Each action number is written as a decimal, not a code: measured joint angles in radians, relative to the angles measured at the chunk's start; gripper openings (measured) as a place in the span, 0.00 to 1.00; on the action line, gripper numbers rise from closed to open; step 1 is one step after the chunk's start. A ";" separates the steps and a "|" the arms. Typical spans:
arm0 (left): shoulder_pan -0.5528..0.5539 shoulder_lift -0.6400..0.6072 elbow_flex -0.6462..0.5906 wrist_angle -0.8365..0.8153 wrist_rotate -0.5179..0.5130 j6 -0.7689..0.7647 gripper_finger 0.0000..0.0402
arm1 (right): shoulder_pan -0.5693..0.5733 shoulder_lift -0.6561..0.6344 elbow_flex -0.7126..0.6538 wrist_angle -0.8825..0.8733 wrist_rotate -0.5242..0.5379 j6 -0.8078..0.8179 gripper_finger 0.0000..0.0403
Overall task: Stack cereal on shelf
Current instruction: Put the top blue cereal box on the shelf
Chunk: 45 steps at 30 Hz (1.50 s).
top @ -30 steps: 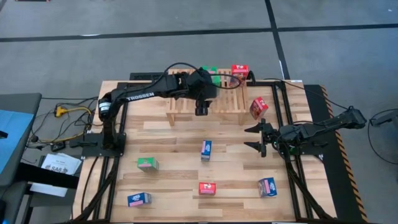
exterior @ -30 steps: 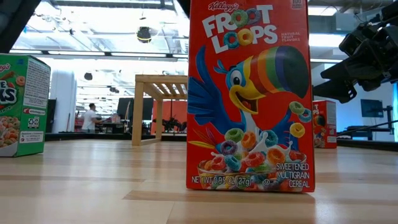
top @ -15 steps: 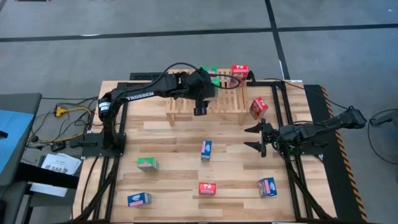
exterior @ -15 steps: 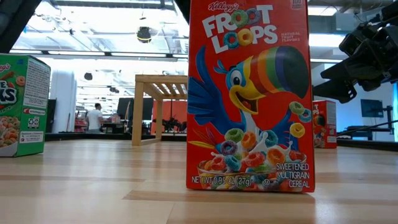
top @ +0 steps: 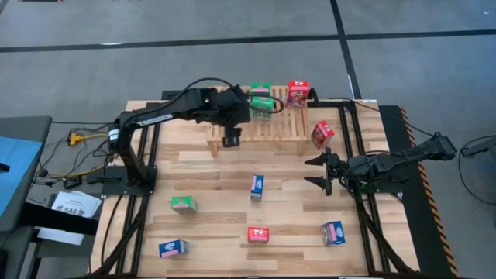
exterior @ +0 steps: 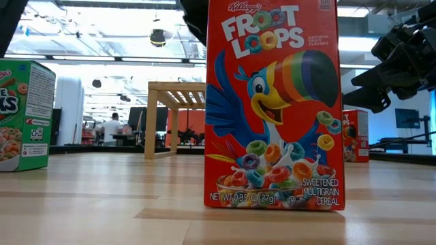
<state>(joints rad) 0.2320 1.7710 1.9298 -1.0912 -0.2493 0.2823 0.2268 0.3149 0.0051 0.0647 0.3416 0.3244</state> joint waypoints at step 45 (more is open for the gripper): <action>-0.387 -0.182 -0.544 0.446 0.132 0.807 0.55 | 0.000 0.000 0.000 0.000 0.000 0.001 0.88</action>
<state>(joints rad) -0.1547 1.5887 1.3854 -0.6452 -0.1171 1.0893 0.2268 0.3145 0.0051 0.0643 0.3416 0.3252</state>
